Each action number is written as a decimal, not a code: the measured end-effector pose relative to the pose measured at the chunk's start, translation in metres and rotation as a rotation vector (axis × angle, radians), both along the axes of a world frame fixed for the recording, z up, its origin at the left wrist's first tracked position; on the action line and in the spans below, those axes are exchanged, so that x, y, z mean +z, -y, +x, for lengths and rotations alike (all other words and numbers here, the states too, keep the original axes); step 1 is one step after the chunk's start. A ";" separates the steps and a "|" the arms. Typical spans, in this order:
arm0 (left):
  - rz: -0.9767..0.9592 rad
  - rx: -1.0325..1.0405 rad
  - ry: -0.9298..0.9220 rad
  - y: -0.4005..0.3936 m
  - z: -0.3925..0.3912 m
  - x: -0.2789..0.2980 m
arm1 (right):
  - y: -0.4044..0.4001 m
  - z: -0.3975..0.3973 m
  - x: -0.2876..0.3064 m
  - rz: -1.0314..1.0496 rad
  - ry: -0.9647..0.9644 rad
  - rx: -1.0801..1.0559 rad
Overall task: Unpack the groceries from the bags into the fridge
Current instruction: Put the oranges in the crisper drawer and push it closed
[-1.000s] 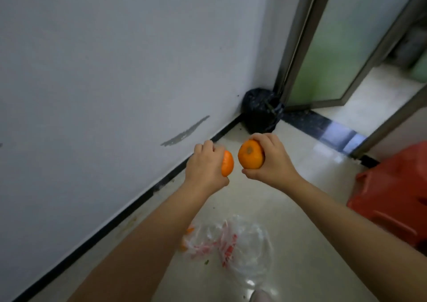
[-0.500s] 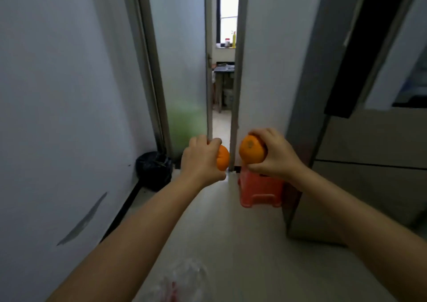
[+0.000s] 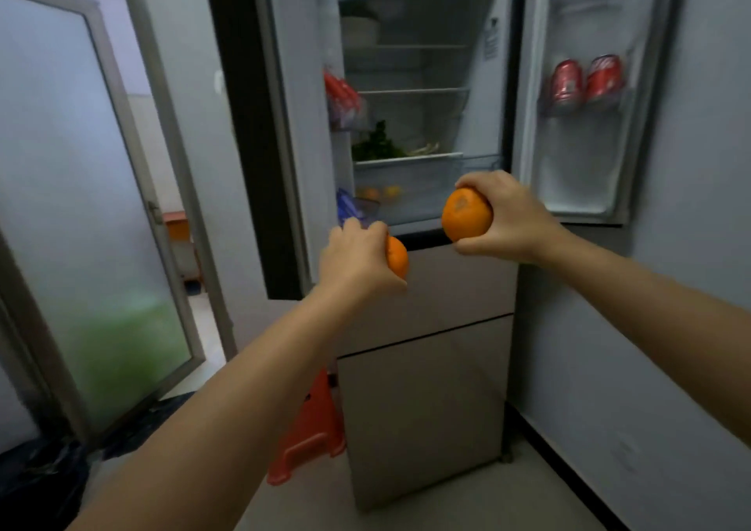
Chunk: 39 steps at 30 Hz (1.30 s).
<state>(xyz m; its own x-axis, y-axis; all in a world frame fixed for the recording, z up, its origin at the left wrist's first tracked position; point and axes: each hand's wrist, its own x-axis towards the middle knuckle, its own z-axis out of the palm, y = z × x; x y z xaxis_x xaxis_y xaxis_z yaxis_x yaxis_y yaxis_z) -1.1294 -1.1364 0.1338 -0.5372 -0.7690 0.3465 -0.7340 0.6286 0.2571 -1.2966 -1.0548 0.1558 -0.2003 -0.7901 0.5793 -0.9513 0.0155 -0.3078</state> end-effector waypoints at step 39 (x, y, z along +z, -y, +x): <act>0.239 0.146 0.504 0.541 -0.457 0.083 | 0.586 -0.411 0.074 1.086 -0.535 0.068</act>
